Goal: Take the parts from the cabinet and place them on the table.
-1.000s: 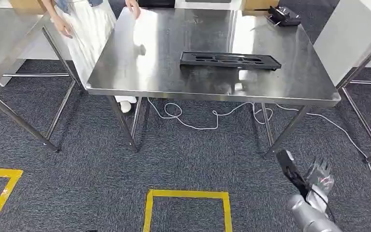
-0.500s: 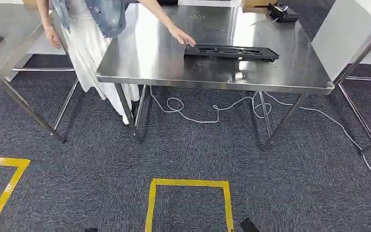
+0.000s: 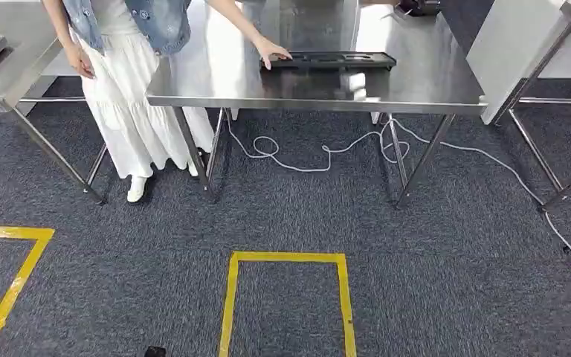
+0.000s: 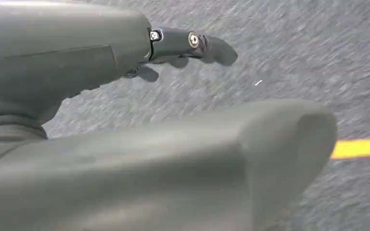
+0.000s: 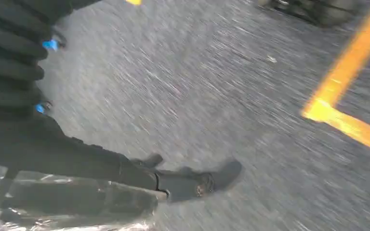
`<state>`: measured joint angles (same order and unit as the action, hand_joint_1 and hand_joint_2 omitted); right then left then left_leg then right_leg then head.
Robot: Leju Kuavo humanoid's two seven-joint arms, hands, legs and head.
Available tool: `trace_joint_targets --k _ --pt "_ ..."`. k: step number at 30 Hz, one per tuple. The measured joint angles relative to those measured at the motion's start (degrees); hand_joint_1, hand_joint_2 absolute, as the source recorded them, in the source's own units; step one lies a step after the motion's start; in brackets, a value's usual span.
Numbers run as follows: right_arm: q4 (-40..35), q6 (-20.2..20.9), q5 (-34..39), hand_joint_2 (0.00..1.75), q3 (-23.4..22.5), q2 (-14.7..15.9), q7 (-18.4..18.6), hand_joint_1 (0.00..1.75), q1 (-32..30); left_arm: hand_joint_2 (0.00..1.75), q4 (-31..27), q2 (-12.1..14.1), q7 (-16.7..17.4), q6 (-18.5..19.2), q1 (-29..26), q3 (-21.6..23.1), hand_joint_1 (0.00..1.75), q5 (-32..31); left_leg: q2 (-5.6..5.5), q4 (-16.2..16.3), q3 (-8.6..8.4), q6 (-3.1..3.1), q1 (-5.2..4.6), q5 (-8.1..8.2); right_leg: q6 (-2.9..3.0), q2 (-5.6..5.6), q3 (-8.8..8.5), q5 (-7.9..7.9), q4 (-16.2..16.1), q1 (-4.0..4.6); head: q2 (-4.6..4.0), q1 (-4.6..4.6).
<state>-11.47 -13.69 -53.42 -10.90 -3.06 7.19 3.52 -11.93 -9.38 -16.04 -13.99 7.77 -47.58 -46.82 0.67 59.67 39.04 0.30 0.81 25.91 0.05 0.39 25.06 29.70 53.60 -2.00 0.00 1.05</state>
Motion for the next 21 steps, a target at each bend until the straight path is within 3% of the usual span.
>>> trace_joint_targets --k 1,2,3,4,5,6,7,8,9,10,12,13,14,15,16,17,18,19,20,21 --pt "0.0 0.2 0.3 1.75 -0.4 -0.1 0.1 0.00 -0.2 0.00 0.0 -0.1 0.1 -0.2 -0.4 0.1 0.00 0.0 -0.23 4.0 0.79 -0.15 0.01 3.89 0.57 0.23 0.77 -0.59 0.0 0.26 0.00 0.16" --pt "0.0 0.5 0.5 1.75 -0.7 -0.2 0.1 0.00 -0.2 0.00 0.0 -0.1 0.1 -0.4 -0.6 0.2 0.00 -0.1 -0.31 8.8 1.63 -0.35 0.08 6.90 0.73 0.26 1.72 -1.43 0.1 0.55 0.00 0.09" --pt "0.1 0.7 0.6 1.75 -0.9 -0.3 0.1 0.00 -0.2 0.00 0.0 -0.1 0.1 -0.6 -0.8 0.2 0.00 -0.2 -0.40 13.1 2.16 -0.53 0.18 8.14 0.72 0.27 2.78 -2.27 0.2 0.77 0.00 0.11" --pt "0.1 0.7 0.7 1.75 -1.1 -0.4 0.1 0.00 -0.2 0.00 0.0 -0.1 0.1 -0.7 -0.8 0.2 0.00 -0.3 -0.51 15.3 1.92 -0.57 0.24 7.20 0.62 0.33 3.39 -2.98 0.5 0.88 0.00 0.09" --pt "0.1 0.7 0.8 1.75 -1.5 -0.5 0.1 0.00 -0.2 0.00 0.0 -0.1 0.1 -0.7 -0.9 0.2 0.00 -0.3 -0.56 15.4 0.72 -0.61 0.33 4.77 0.43 0.37 4.77 -3.62 1.0 0.88 0.00 0.13" --pt "0.1 0.7 0.9 1.75 -1.8 -0.5 0.1 0.00 -0.3 0.00 0.0 -0.1 0.1 -0.7 -0.9 0.2 0.00 -0.3 -0.55 13.7 -1.34 -0.61 0.46 2.23 0.23 0.37 6.05 -4.09 1.7 0.85 0.00 0.20" --pt "0.1 0.7 1.0 1.75 -1.9 -0.7 0.1 0.00 -0.3 0.00 0.0 -0.1 0.0 -0.8 -1.0 0.2 0.00 -0.3 -0.55 10.2 -4.55 -0.59 0.60 1.05 -0.11 0.32 7.21 -4.47 2.4 0.77 0.00 0.18" --pt "0.1 0.7 1.0 1.75 -2.1 -0.7 0.1 0.00 -0.2 0.00 0.0 -0.1 0.0 -0.8 -0.9 0.2 0.00 -0.3 -0.71 4.9 -8.80 -0.42 0.72 1.91 -0.44 0.26 8.01 -4.79 3.1 0.77 0.00 0.22" --pt "0.1 0.7 1.0 1.75 -2.2 -0.8 0.1 0.00 -0.2 0.00 0.0 -0.1 0.0 -0.8 -0.8 0.3 0.00 -0.5 -0.88 -0.9 -12.81 -0.15 0.47 4.51 -0.95 0.20 8.95 -5.13 3.7 1.12 0.00 0.22" --pt "0.1 0.7 1.0 1.75 -2.2 -0.9 0.1 0.00 -0.2 0.00 0.0 -0.1 0.0 -0.8 -0.8 0.3 0.00 -0.5 -0.91 -2.9 -13.55 0.17 0.39 5.48 -1.36 0.36 9.23 -5.71 3.8 1.14 0.00 0.11" --pt "0.1 0.7 1.0 1.75 -2.3 -0.9 0.0 0.00 -0.1 0.00 0.0 0.0 0.0 -0.8 -0.8 0.3 0.00 -0.5 -0.89 -2.9 -12.57 0.61 -0.09 5.40 -2.14 0.54 9.92 -7.03 3.7 0.99 0.00 0.18" --pt "0.2 0.7 1.0 1.75 -2.5 -0.9 0.0 0.00 -0.4 0.00 0.0 0.0 0.0 -0.8 -1.1 0.3 0.00 -0.5 -0.75 -3.3 -11.77 1.54 -0.08 4.33 -2.75 0.53 10.52 -7.75 3.3 1.50 0.00 0.02" --pt "0.3 0.7 1.2 1.75 -2.7 -0.9 0.0 0.00 -0.3 0.00 0.0 -0.2 0.0 -1.0 -1.0 0.3 0.00 -0.5 -0.17 -3.7 -10.83 2.09 0.15 3.31 -2.54 0.41 10.94 -6.47 4.4 1.10 0.00 0.17" --pt "0.3 0.7 1.5 1.75 -3.0 -0.8 0.0 0.00 -0.3 0.00 0.0 -0.2 0.2 -1.0 -1.0 0.3 0.00 -0.5 -0.28 -3.8 -9.75 2.89 0.06 2.52 -1.68 0.23 11.95 -3.07 6.6 1.19 0.00 0.11" --pt "0.3 0.8 1.7 1.75 -3.2 -0.9 0.0 0.00 -0.4 0.00 0.0 -0.1 0.4 -1.3 -1.1 0.3 0.00 -0.6 -0.17 -3.8 -8.85 3.09 0.03 1.76 -1.00 0.15 12.96 0.55 9.7 1.05 0.00 -0.20" --pt "0.3 0.9 2.2 1.75 -3.4 -1.0 0.0 0.00 -0.4 0.00 0.0 -0.1 0.5 -1.6 -1.1 0.3 0.00 -0.6 -0.09 -3.7 -7.81 3.18 -0.04 0.82 -0.76 0.07 13.89 3.73 13.7 1.02 0.00 -0.37" --pt "0.3 1.3 2.7 1.75 -3.7 -1.0 0.0 0.00 -0.4 0.00 0.0 -0.2 0.7 -1.7 -1.1 0.3 0.00 -0.7 0.03 -3.7 -6.85 3.11 -0.09 -0.07 -1.08 0.04 14.28 5.28 17.5 0.86 0.00 -0.32" --pt "0.3 1.8 3.1 1.75 -4.1 -0.9 0.0 0.00 -0.3 0.00 0.0 -0.1 0.9 -1.7 -1.1 0.3 0.00 -0.7 0.17 -3.6 -5.66 2.99 -0.10 -0.97 -1.87 -0.01 14.14 5.05 20.6 0.82 0.00 -0.44" --pt "0.3 2.2 3.5 1.75 -4.6 -0.9 0.0 0.00 -0.3 0.00 0.0 -0.2 1.0 -1.6 -1.1 0.3 0.00 -0.7 0.25 -3.6 -4.47 2.82 -0.10 -1.89 -2.97 -0.04 13.09 3.27 21.5 0.72 0.00 -0.41" --pt "0.3 2.8 3.6 1.75 -5.0 -0.8 0.2 0.00 -0.3 0.00 0.0 -0.2 1.1 -1.6 -1.1 0.3 0.00 -0.7 0.35 -3.5 -3.33 2.59 -0.09 -2.76 -3.98 -0.05 10.93 0.89 20.2 0.58 0.00 -0.44"
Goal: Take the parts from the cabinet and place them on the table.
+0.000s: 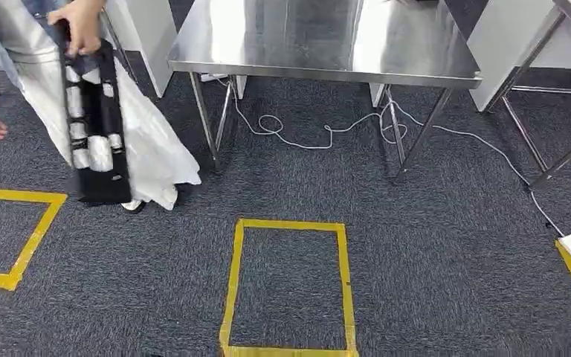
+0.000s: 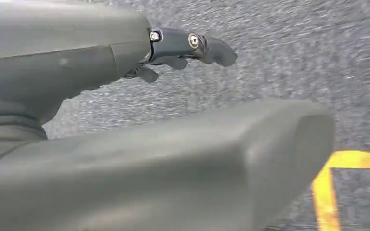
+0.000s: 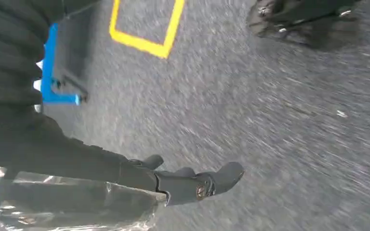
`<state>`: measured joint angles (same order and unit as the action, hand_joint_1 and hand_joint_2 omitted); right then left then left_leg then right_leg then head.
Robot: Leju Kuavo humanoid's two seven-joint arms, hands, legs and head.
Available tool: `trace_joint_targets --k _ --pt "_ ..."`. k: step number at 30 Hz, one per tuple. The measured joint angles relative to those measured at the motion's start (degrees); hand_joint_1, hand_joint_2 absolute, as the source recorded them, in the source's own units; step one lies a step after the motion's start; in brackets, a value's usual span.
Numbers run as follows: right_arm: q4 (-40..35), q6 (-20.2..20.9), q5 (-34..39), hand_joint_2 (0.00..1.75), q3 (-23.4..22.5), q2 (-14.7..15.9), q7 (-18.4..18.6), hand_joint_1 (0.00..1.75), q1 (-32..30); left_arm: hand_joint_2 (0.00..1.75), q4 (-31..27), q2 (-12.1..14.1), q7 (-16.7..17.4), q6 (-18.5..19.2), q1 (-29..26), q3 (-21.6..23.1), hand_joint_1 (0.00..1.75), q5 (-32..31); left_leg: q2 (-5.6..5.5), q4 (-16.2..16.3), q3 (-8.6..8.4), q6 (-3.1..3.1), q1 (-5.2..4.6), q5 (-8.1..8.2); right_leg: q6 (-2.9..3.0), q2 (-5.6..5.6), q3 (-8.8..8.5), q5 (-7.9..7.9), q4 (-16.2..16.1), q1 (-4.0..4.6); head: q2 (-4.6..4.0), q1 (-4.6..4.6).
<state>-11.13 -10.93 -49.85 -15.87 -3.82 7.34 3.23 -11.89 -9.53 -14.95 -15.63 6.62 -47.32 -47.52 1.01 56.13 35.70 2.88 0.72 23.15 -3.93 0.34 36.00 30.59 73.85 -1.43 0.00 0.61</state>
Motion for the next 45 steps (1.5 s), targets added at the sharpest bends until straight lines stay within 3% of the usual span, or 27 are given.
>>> trace_joint_targets --k 1,2,3,4,7,8,10,11,13,15,17,18,19,21,23,24,26,28,30,31,32,33,34,38,40,43,45 --pt "0.0 0.3 0.0 1.75 -0.1 0.1 0.1 0.00 0.0 0.00 0.0 0.0 0.0 0.0 0.0 0.0 0.00 -0.1 0.07 0.0 0.60 -0.29 0.02 -0.92 -0.55 -0.01 -3.22 -1.73 -3.4 -0.18 0.00 0.02" --pt "0.0 0.4 -0.1 1.75 -0.1 0.1 0.1 0.00 0.1 0.00 0.0 0.0 0.1 0.0 0.0 0.0 0.00 -0.1 -0.01 0.2 1.32 -0.64 -0.02 -1.76 -0.44 -0.04 -7.24 -1.60 -8.4 -0.38 0.00 0.00" --pt "0.0 0.5 -0.1 1.75 -0.1 0.1 0.2 0.00 0.3 0.00 0.0 0.0 0.1 0.0 0.0 0.0 0.00 -0.1 -0.04 0.3 1.76 -1.05 -0.32 -2.33 0.25 -0.12 -12.52 0.38 -14.8 -0.31 0.00 -0.04" --pt "0.0 0.6 -0.2 1.75 -0.2 0.2 0.2 0.00 0.4 0.00 0.0 0.0 0.1 0.0 0.0 0.0 0.00 -0.2 0.09 0.4 1.98 -1.41 -0.47 -3.01 0.75 -0.34 -15.31 2.46 -20.9 0.44 0.00 0.05" --pt "0.0 1.0 -0.9 1.75 -0.5 0.2 0.4 0.00 0.4 0.00 0.0 0.0 0.1 0.0 -0.1 0.0 0.00 -0.2 0.17 -0.2 2.30 -2.42 -0.11 -5.26 2.13 -0.21 -13.43 1.80 -20.0 0.70 0.00 0.44" --pt "0.1 1.0 -1.0 1.75 -0.5 0.1 0.4 0.00 0.2 0.00 0.0 0.0 0.1 0.0 -0.5 0.0 0.00 -0.2 -0.04 0.1 2.76 -2.74 0.35 -4.36 2.95 -0.06 -12.92 0.97 -19.9 -0.58 0.00 0.55" --pt "0.1 1.2 -1.0 1.75 -0.5 0.2 0.4 0.00 0.0 0.00 0.0 0.0 0.1 0.0 -0.8 0.0 0.00 -0.2 -0.36 5.0 3.97 -3.08 0.56 4.08 4.54 0.45 -11.47 -0.48 -19.9 -0.23 0.00 0.68" --pt "0.1 1.5 -1.0 1.75 -0.5 0.2 0.4 0.00 0.0 0.00 0.0 0.0 0.1 0.0 -0.9 0.0 0.00 -0.2 -0.65 9.5 4.70 -3.31 0.55 7.96 4.66 0.48 -10.55 -1.26 -19.8 0.00 0.00 0.77" --pt "0.1 2.0 -1.1 1.75 -0.5 0.1 0.4 0.00 0.0 0.00 0.0 0.0 0.1 0.1 -0.8 0.0 0.00 -0.2 -0.86 17.3 5.53 -3.68 0.59 10.61 4.61 0.60 -8.72 -2.64 -19.5 0.27 0.00 0.74" --pt "0.1 2.2 -1.4 1.75 -0.5 0.1 0.5 0.00 0.0 0.00 0.0 0.0 0.1 0.1 -0.8 0.0 0.00 -0.3 -0.89 18.2 3.24 -3.87 0.77 6.57 4.14 0.64 -6.52 -3.80 -18.5 0.19 0.00 0.85" --pt "0.1 2.3 -1.6 1.75 -0.5 0.1 0.8 0.00 0.0 0.00 0.0 0.0 0.1 0.1 -0.7 0.0 0.00 -0.4 -0.91 10.4 -3.41 -3.89 1.12 4.21 3.44 0.55 -4.30 -4.40 -17.1 -0.02 0.00 0.90" --pt "0.1 2.7 -1.8 1.75 -0.5 0.2 1.0 0.00 0.0 0.00 0.0 0.0 0.1 0.0 -0.5 0.0 0.00 -0.4 -1.20 5.1 -7.31 -3.75 1.19 6.21 3.13 0.57 -3.50 -4.58 -16.3 0.09 0.00 0.94" --pt "0.1 2.8 -2.0 1.75 -0.5 0.2 1.2 0.00 0.0 0.00 0.0 -0.1 0.1 0.0 -0.4 0.0 0.00 -0.4 -1.37 1.9 -8.96 -3.46 0.88 7.35 2.71 0.56 -2.94 -4.86 -15.7 0.34 0.00 0.92" --pt "0.1 3.2 -2.1 1.75 -0.5 0.2 1.4 0.00 0.1 0.00 0.0 -0.1 0.1 0.1 -0.4 0.0 0.00 -0.4 -1.34 1.7 -8.13 -2.93 0.43 7.78 1.67 0.68 -2.22 -5.84 -15.8 0.29 0.00 0.88" --pt "0.1 3.3 -2.1 1.75 -0.5 0.3 1.8 0.00 0.0 0.00 0.0 -0.2 0.0 0.1 -0.4 0.0 0.00 -0.4 -1.13 0.7 -7.11 -1.24 0.57 6.50 0.81 0.60 -1.42 -6.58 -16.0 0.75 0.00 0.70" --pt "0.1 3.5 -2.2 1.75 -0.5 0.5 2.0 0.00 0.0 0.00 0.0 -0.3 0.0 0.0 -0.4 0.0 0.00 -0.6 -0.82 0.7 -6.54 -0.76 0.36 5.76 1.08 0.41 -0.74 -4.97 -14.7 0.24 0.00 0.90" --pt "0.2 4.1 -2.4 1.75 -0.5 0.4 2.2 0.00 -0.1 0.00 0.0 -0.3 0.2 -0.1 -0.3 0.0 0.00 -1.0 -0.72 0.6 -4.89 -0.04 0.26 4.61 2.31 0.23 1.34 1.32 -8.4 0.22 0.00 -0.15" --pt "0.2 4.2 -2.4 1.75 -0.5 0.5 2.2 0.00 -0.1 0.00 0.0 -0.4 0.2 -0.1 -0.3 0.0 0.00 -1.0 -0.41 0.7 -3.37 -0.04 0.15 3.37 2.08 0.15 3.06 4.34 -1.0 0.16 0.00 -0.20" --pt "0.2 4.3 -2.4 1.75 -0.5 0.6 2.2 0.00 -0.1 0.00 0.0 -0.4 0.5 0.0 -0.3 0.0 0.00 -1.0 0.23 0.8 -1.82 -0.20 0.05 2.09 0.45 0.06 1.74 1.48 0.8 0.19 0.00 -0.26" --pt "0.2 4.5 -2.3 1.75 -0.6 0.7 2.2 0.00 -0.1 0.00 0.0 -0.4 0.6 0.0 -0.3 0.0 0.00 -1.0 0.77 0.8 -1.15 -0.37 0.06 1.58 -0.26 0.14 -0.84 -0.64 -2.1 0.15 0.00 -0.28" --pt "0.2 4.7 -2.3 1.75 -0.6 0.7 2.2 0.00 0.0 0.00 0.0 -0.5 0.7 0.0 -0.3 0.0 0.00 -1.0 1.02 0.9 -0.73 -0.59 0.06 1.18 -0.45 0.82 -4.18 -1.60 -6.6 0.14 0.00 -0.30" --pt "0.2 4.9 -2.3 1.75 -0.6 0.7 2.2 0.00 0.2 0.00 0.0 -0.5 0.7 0.1 -0.3 0.0 0.00 -1.0 1.45 1.0 -1.12 -0.98 -0.03 0.83 -0.09 3.07 -8.41 -1.16 -12.4 0.15 0.00 -0.30" --pt "0.2 5.0 -2.3 1.75 -0.6 0.7 2.2 0.00 0.4 0.00 0.0 -0.5 0.8 0.2 -0.4 0.0 0.00 -1.0 2.01 1.2 -0.92 -1.25 -0.38 0.65 0.28 3.99 -11.78 0.19 -17.4 1.03 0.00 -0.54" --pt "0.2 5.0 -2.3 1.75 -0.6 0.6 2.2 0.00 0.1 0.00 0.0 -0.5 0.8 0.2 -0.1 0.0 0.00 -1.0 4.22 1.5 -0.96 -2.36 -0.04 0.04 2.68 1.84 -10.71 0.42 -18.8 0.45 0.00 0.00" --pt "0.3 5.1 -2.3 1.75 -0.7 0.7 2.3 0.00 -0.3 0.00 0.0 -0.5 0.9 0.2 0.0 0.0 0.00 -1.0 0.55 5.0 0.38 -3.11 0.35 4.40 4.12 1.36 -10.12 -0.36 -18.7 0.33 0.00 0.07" --pt "0.3 5.3 -2.3 1.75 -0.8 0.5 2.3 0.00 -0.3 0.00 0.1 -0.5 1.1 0.5 -0.2 0.0 0.00 -1.0 -0.97 17.8 4.64 -3.26 0.36 11.76 5.00 -0.15 -8.85 -1.28 -18.6 0.85 0.00 0.09" --pt "0.3 5.6 -2.3 1.75 -0.9 0.5 2.3 0.00 -0.6 0.00 0.1 -0.5 1.2 0.8 -0.1 0.0 0.00 -1.1 -0.97 17.9 3.35 -3.07 0.36 10.26 4.77 -1.48 -8.68 -1.66 -18.5 0.98 0.00 0.07"
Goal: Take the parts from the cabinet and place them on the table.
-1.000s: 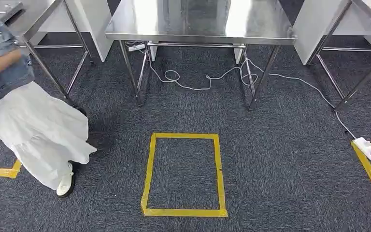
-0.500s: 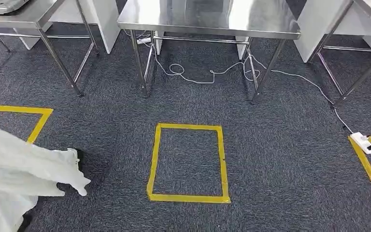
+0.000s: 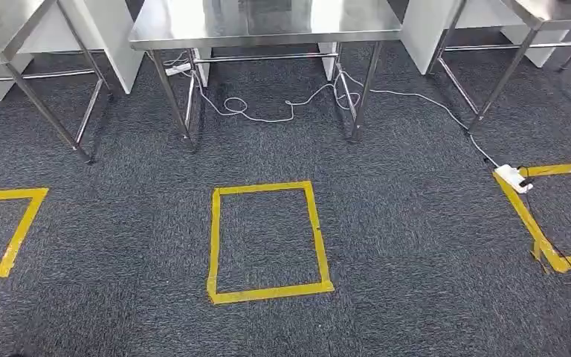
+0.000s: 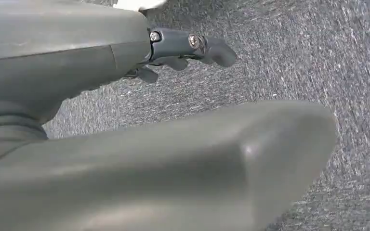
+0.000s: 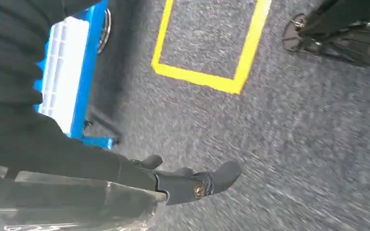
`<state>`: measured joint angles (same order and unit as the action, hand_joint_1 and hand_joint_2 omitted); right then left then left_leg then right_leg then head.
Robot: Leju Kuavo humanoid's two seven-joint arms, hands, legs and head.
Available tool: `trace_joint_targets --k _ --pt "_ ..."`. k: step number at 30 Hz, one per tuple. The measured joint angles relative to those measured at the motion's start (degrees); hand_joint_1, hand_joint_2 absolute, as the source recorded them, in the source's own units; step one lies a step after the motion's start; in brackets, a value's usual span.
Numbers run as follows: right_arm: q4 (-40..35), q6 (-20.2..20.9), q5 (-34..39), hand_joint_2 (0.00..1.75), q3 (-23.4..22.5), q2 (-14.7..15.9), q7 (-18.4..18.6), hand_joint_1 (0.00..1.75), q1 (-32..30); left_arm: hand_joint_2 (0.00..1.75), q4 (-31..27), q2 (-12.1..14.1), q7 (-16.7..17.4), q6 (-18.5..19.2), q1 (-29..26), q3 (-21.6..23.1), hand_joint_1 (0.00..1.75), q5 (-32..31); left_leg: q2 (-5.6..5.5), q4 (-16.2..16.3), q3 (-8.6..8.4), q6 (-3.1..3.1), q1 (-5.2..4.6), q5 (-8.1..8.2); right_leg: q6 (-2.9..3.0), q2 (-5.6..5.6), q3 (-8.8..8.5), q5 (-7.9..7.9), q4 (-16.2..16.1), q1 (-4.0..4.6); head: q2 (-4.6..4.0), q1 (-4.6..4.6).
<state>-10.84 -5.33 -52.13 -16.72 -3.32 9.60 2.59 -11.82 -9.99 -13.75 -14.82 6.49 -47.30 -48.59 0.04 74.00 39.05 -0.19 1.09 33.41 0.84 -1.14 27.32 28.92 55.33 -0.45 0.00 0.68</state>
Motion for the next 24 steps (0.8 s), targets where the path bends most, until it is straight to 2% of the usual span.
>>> trace_joint_targets --k 1,2,3,4,5,6,7,8,9,10,11,12,13,14,15,16,17,18,19,20,21,22,23,24 --pt "0.0 0.1 0.0 1.75 0.0 0.0 0.0 0.00 0.0 0.00 0.0 0.0 0.1 0.1 0.0 0.0 0.00 0.0 -0.16 -3.5 -2.24 0.19 0.00 -2.15 -0.06 -0.68 -0.24 -0.04 0.1 0.00 0.00 0.00" --pt "0.0 0.2 0.0 1.75 0.0 0.0 0.0 0.00 0.0 0.00 0.0 0.0 0.2 0.2 0.1 0.0 0.00 -0.1 -0.60 -8.4 -5.08 0.46 0.03 -4.55 -0.13 -1.40 -0.34 -0.08 0.3 0.02 0.00 0.04" --pt "0.0 0.2 0.0 1.75 0.0 0.0 0.0 0.00 0.0 0.00 0.0 0.1 0.2 0.3 0.1 0.0 0.00 -0.1 -2.71 -13.4 -7.78 0.98 0.07 -6.64 -0.16 -2.02 -0.10 -0.07 0.5 -0.04 0.00 0.02" --pt "0.1 0.3 0.0 0.00 0.0 -0.3 0.0 0.00 0.1 0.00 0.0 0.4 0.4 0.3 0.1 0.0 0.00 -0.1 -5.51 -14.5 -8.66 1.52 0.25 -5.94 -0.32 -2.49 0.67 -0.14 0.8 0.05 0.00 -0.22" --pt "0.1 0.4 0.0 0.00 -0.1 -0.2 0.1 0.00 0.4 0.00 0.0 0.3 0.4 0.3 0.0 0.0 0.00 -0.2 -5.18 -14.8 -8.39 1.37 0.13 -6.58 -0.70 -3.16 1.51 -0.39 0.8 0.05 0.00 -0.26" --pt "0.1 0.5 -0.1 0.00 -0.1 -0.4 0.2 0.00 0.5 0.00 0.0 0.4 0.7 0.3 0.1 0.0 0.00 -0.2 -4.47 -14.9 -8.30 1.44 -0.24 -6.55 -1.17 -3.85 1.14 -0.65 0.9 -0.22 0.00 0.17" --pt "0.1 0.6 -0.2 0.00 -0.1 -0.4 0.2 0.00 0.4 0.00 0.0 0.4 0.8 0.4 0.3 0.0 0.00 -0.1 -3.70 -15.1 -8.21 1.47 -0.42 -6.52 -1.64 -4.53 1.71 -0.97 0.7 -0.45 0.00 0.31" --pt "0.1 0.6 -0.2 0.00 -0.1 -0.4 0.3 0.00 0.2 0.00 0.0 0.4 0.9 0.4 0.6 0.0 0.00 -0.1 -2.78 -16.4 -8.59 1.59 -0.43 -6.52 -2.18 -5.12 2.07 -1.31 0.5 -0.18 0.00 0.31" --pt "0.1 0.7 -0.4 0.00 -0.1 -0.4 0.6 0.00 0.3 0.00 0.0 0.3 0.9 0.5 0.9 0.0 0.00 -0.1 -1.70 -18.2 -9.10 1.81 0.32 -6.53 -2.17 -3.52 2.74 -0.63 1.7 0.04 0.00 0.24" --pt "0.2 0.9 -0.5 0.00 -0.1 -0.4 0.7 0.00 0.3 0.00 0.0 0.3 0.8 0.6 1.0 0.0 0.00 -0.1 -1.41 -18.6 -9.09 2.27 0.16 -6.71 -2.24 -1.11 4.25 0.39 3.6 0.03 0.00 0.11" --pt "0.2 1.2 -0.8 0.00 -0.1 -0.4 0.9 0.00 0.4 0.00 0.0 0.3 0.8 0.6 1.0 0.0 0.00 -0.1 -0.54 -18.5 -8.99 2.47 0.19 -6.83 -2.15 -0.16 6.32 2.17 7.6 -0.09 0.00 -0.37" --pt "0.2 1.4 -0.8 0.00 -0.1 -0.4 0.9 0.00 0.5 0.00 0.0 0.3 0.8 0.8 0.9 0.0 0.00 -0.1 0.23 -18.5 -8.88 2.47 0.11 -6.81 -2.16 0.16 8.30 3.66 11.5 -0.26 0.00 -0.59" --pt "0.2 1.7 -0.9 0.00 -0.1 -0.3 1.1 0.00 0.6 0.00 0.0 0.3 0.8 1.1 0.8 0.0 0.00 -0.1 1.34 -18.5 -8.79 2.47 0.02 -6.81 -2.40 0.33 11.03 5.37 16.8 -0.55 0.00 -0.44" --pt "0.2 1.7 -0.9 0.00 -0.1 -0.3 1.2 0.00 0.5 0.00 0.0 0.3 0.8 1.1 0.8 0.0 0.00 -0.1 2.13 -18.5 -8.75 2.45 0.03 -6.82 -2.89 0.44 12.15 5.59 19.0 -0.74 0.00 -0.61" --pt "0.2 1.7 -0.9 0.00 -0.1 -0.3 1.2 0.00 0.3 0.00 0.0 0.2 0.8 1.1 0.8 0.0 0.00 -0.1 2.88 -18.5 -8.75 2.42 0.07 -6.84 -3.53 0.55 11.66 4.79 18.2 -0.94 0.00 -0.55" --pt "0.2 1.7 -0.9 0.00 -0.1 -0.2 1.3 0.00 0.2 0.00 0.0 0.2 0.8 1.2 0.9 0.0 0.00 -0.1 3.54 -18.5 -8.79 2.35 0.15 -6.86 -4.28 0.79 9.84 3.18 14.8 -1.17 0.00 -0.61" --pt "0.2 1.7 -0.9 0.00 -0.1 -0.1 1.3 0.00 0.1 0.00 0.0 0.2 0.8 1.2 0.9 0.0 0.00 -0.1 4.21 -18.5 -8.89 2.18 0.24 -6.85 -5.01 1.46 7.04 1.16 9.6 -1.43 0.00 -0.59" --pt "0.2 1.7 -1.0 0.00 -0.1 0.0 1.3 0.00 0.2 0.00 0.0 0.2 0.8 1.2 0.9 0.0 0.00 -0.1 4.90 -18.4 -9.09 1.78 0.31 -6.82 -5.65 3.63 3.58 -0.79 3.5 -1.70 0.00 -0.57" --pt "0.2 1.7 -1.0 0.00 -0.1 -0.3 1.3 0.00 0.5 0.00 -0.1 0.3 0.8 1.2 0.9 0.0 0.00 -0.1 5.43 -18.3 -9.11 1.30 -0.20 -6.67 -5.23 6.44 2.30 -1.08 0.7 -1.59 0.00 -0.83" --pt "0.1 1.7 -1.0 0.00 -0.1 -0.2 1.3 0.00 0.7 0.00 0.0 0.2 0.8 1.2 0.9 0.0 0.00 -0.1 6.12 -18.1 -9.19 0.71 -0.32 -6.33 -4.51 5.83 2.61 -1.50 0.6 -0.90 0.00 -0.79" --pt "0.2 1.7 -1.0 0.00 -0.1 -0.3 1.3 0.00 0.6 0.00 0.0 0.3 0.7 1.2 1.1 0.0 0.00 -0.1 6.38 -18.1 -9.35 0.37 -0.40 -6.32 -3.69 5.04 2.89 -1.57 0.9 -1.14 0.00 -0.18" --pt "0.2 2.1 -1.0 0.00 -0.1 -0.3 1.6 0.00 0.6 0.00 0.0 0.3 0.4 1.8 1.1 0.0 0.00 -0.1 7.03 -18.1 -9.56 0.13 -0.22 -6.29 -3.31 4.50 3.25 -1.57 1.0 -0.92 0.00 -0.42" --pt "0.2 2.4 -1.2 0.00 -0.1 -0.3 1.8 0.00 0.5 0.00 0.0 0.3 0.0 2.2 1.2 0.0 0.00 -0.1 7.62 -18.2 -9.71 -0.24 -0.02 -6.40 -2.76 3.75 3.43 -1.68 1.1 -0.83 0.00 -0.28" --pt "0.2 2.6 -1.2 0.00 -0.1 -0.3 2.0 0.00 0.4 0.00 0.0 0.4 -0.2 2.4 1.1 0.0 0.00 -0.1 6.66 -17.7 -9.51 -0.84 0.57 -5.91 -2.05 2.97 2.78 -2.13 0.9 -1.55 0.00 -0.29"
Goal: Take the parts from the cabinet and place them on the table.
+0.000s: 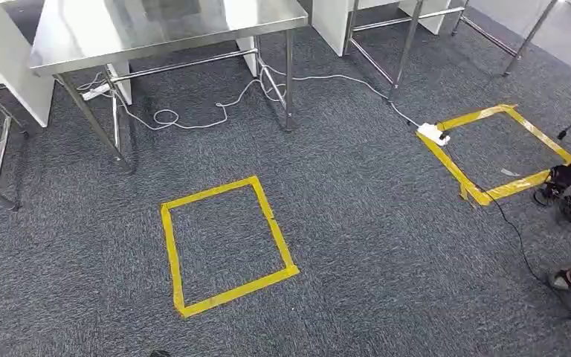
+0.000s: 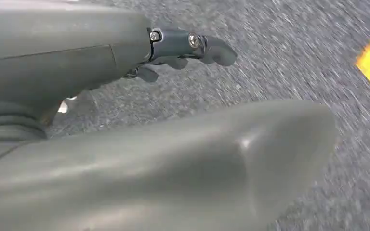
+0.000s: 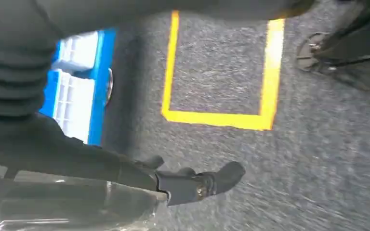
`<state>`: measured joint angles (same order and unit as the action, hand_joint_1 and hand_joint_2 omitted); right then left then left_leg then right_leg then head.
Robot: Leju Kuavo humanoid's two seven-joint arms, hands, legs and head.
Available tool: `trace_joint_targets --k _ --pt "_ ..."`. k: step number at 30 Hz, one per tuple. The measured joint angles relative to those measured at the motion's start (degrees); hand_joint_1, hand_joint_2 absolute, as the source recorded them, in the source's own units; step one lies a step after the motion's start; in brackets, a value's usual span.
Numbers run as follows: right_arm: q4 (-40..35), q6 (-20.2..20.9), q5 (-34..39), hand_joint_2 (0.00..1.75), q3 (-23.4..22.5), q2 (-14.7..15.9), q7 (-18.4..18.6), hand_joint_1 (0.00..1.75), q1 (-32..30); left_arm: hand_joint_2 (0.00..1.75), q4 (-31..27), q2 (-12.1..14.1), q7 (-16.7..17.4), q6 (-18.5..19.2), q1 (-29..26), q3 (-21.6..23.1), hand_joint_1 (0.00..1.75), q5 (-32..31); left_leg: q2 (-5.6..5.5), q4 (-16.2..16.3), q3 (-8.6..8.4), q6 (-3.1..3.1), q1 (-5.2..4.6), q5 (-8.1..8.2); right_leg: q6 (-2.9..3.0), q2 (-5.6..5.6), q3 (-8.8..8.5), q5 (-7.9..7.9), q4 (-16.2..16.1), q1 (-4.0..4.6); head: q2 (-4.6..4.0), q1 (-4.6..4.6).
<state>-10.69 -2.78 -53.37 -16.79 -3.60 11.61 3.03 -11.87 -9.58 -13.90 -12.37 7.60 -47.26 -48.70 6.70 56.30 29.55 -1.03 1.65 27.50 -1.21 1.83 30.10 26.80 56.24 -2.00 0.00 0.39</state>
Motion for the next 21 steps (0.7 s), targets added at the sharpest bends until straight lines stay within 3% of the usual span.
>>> trace_joint_targets --k 1,2,4,5,6,8,9,10,11,12,14,15,16,17,19,20,21 --pt "0.0 0.0 -0.1 0.00 0.0 -0.1 0.1 0.00 -0.1 0.00 0.0 0.4 -0.2 0.1 -0.1 0.0 0.00 0.0 -2.91 1.6 0.63 -0.18 0.10 1.79 0.29 -0.42 0.30 -0.18 0.0 0.17 0.00 0.13" --pt "0.0 0.0 -0.2 0.00 0.0 -0.1 0.2 0.00 -0.1 0.00 0.0 0.5 -0.3 0.3 -0.4 0.0 0.00 0.0 -4.78 5.0 2.08 -0.07 0.08 4.40 0.92 -0.97 0.48 -0.51 0.1 0.35 0.00 0.07" --pt "0.0 0.0 -0.3 0.00 0.0 -0.2 0.2 0.00 0.0 0.00 0.0 0.7 -0.6 0.4 -1.1 0.0 0.00 -0.1 -6.51 14.7 6.48 0.04 0.00 9.14 1.31 -2.64 0.93 -0.76 0.1 0.91 0.00 0.15" --pt "0.0 0.1 -0.4 0.00 0.0 -0.3 0.2 0.00 0.0 0.00 0.0 0.7 -0.6 0.4 -1.3 0.0 0.00 -0.1 -6.69 17.5 7.84 0.17 0.00 9.65 1.38 -3.41 1.01 -0.81 0.1 1.17 0.00 0.11" --pt "0.0 0.1 -0.4 0.00 0.0 -0.3 0.2 0.00 -0.2 0.00 0.0 0.8 -0.6 0.4 -1.5 0.0 0.00 -0.2 -6.75 17.7 8.01 0.38 -0.01 8.85 1.50 -4.22 1.00 -0.88 0.1 1.35 0.00 0.13" --pt "0.0 0.2 -0.7 0.00 0.0 -0.2 0.2 0.00 -0.4 0.00 0.0 0.9 -0.6 0.4 -1.6 0.0 0.00 -0.6 -7.18 11.2 5.15 1.09 -0.04 4.19 1.49 -5.85 0.83 -0.90 0.1 1.67 0.00 0.13" --pt "0.0 0.5 -0.9 0.00 0.0 -0.3 0.2 0.00 -0.3 0.00 0.0 0.9 -0.4 0.2 -1.5 0.0 0.00 -0.8 -8.44 6.0 2.63 1.62 -0.10 1.46 1.46 -6.66 0.71 -0.91 0.2 1.76 0.00 0.15" --pt "0.0 0.7 -1.0 0.00 0.0 -0.4 0.2 0.00 -0.3 0.00 0.0 0.9 0.3 -0.4 -1.5 0.0 0.00 -0.9 -11.72 2.0 0.76 2.49 -0.12 0.43 1.40 -7.39 0.77 -0.95 0.2 1.52 0.00 0.09" --pt "0.0 1.0 -1.2 0.00 0.0 -0.5 0.2 0.00 -0.1 0.00 0.0 0.9 0.9 -0.9 -1.4 0.0 0.00 -1.1 -12.54 1.0 0.34 2.70 -0.01 0.68 1.14 -7.90 1.15 -1.05 0.5 2.54 0.00 -0.15" --pt "0.0 1.1 -1.3 0.00 0.0 -0.7 0.1 0.00 -0.1 0.00 0.0 0.7 1.3 -1.4 -1.2 0.0 0.00 -1.1 -11.71 1.1 0.38 2.63 -0.43 0.70 0.82 -8.48 1.42 -1.25 0.4 1.64 0.00 0.07" --pt "0.0 1.1 -1.4 0.00 0.0 -0.7 0.1 0.00 -0.2 0.00 0.0 0.3 1.7 -1.6 -0.7 0.2 0.00 -1.1 -10.55 0.9 0.51 2.94 -0.89 0.49 0.01 -9.73 2.05 -1.76 0.1 1.32 0.00 0.09" --pt "0.0 1.1 -1.4 0.00 0.0 -0.5 0.1 0.00 -0.2 0.00 0.0 -0.1 1.8 -1.7 -0.5 0.4 0.00 -1.1 -9.52 -0.2 0.27 3.39 -0.24 -0.23 -0.29 -9.67 2.58 -1.78 0.4 1.85 0.00 0.00" --pt "0.0 1.1 -1.4 0.00 0.0 -0.5 0.1 0.00 -0.3 0.00 0.0 -0.2 1.8 -1.9 -0.3 0.5 0.00 -1.1 -8.78 -0.7 0.02 3.44 -0.32 -0.58 -0.11 -6.07 3.56 -0.94 2.2 1.83 0.00 -0.04" --pt "0.0 1.1 -1.5 0.00 0.0 -0.5 0.1 0.00 -0.2 0.00 0.0 -0.3 1.9 -1.9 -0.3 0.5 0.00 -1.1 -7.94 -0.8 0.20 3.73 -0.35 -0.71 0.18 -4.01 5.24 0.90 5.3 1.86 0.00 -0.50" --pt "0.0 1.1 -1.5 0.00 0.0 -0.4 0.1 0.00 0.1 0.00 0.0 -0.3 1.9 -1.9 -0.4 0.7 0.00 -1.1 -5.75 -0.7 0.34 3.73 -0.58 -0.68 0.27 -2.75 9.83 4.80 14.3 1.28 0.00 -0.68" --pt "0.0 1.1 -1.5 0.00 0.0 -0.4 0.1 0.00 0.1 0.00 0.0 -0.3 2.0 -2.0 -0.4 0.7 0.00 -1.1 -4.69 -0.7 0.49 3.72 -0.60 -0.68 -0.15 -2.57 11.66 5.88 18.2 1.06 0.00 -0.76" --pt "0.0 1.1 -1.5 0.00 0.0 -0.4 0.1 0.00 0.0 0.00 0.0 -0.4 2.0 -2.0 -0.4 0.8 0.00 -1.1 -3.82 -0.7 0.50 3.68 -0.59 -0.68 -0.71 -2.43 11.83 5.73 18.9 0.81 0.00 -0.74"
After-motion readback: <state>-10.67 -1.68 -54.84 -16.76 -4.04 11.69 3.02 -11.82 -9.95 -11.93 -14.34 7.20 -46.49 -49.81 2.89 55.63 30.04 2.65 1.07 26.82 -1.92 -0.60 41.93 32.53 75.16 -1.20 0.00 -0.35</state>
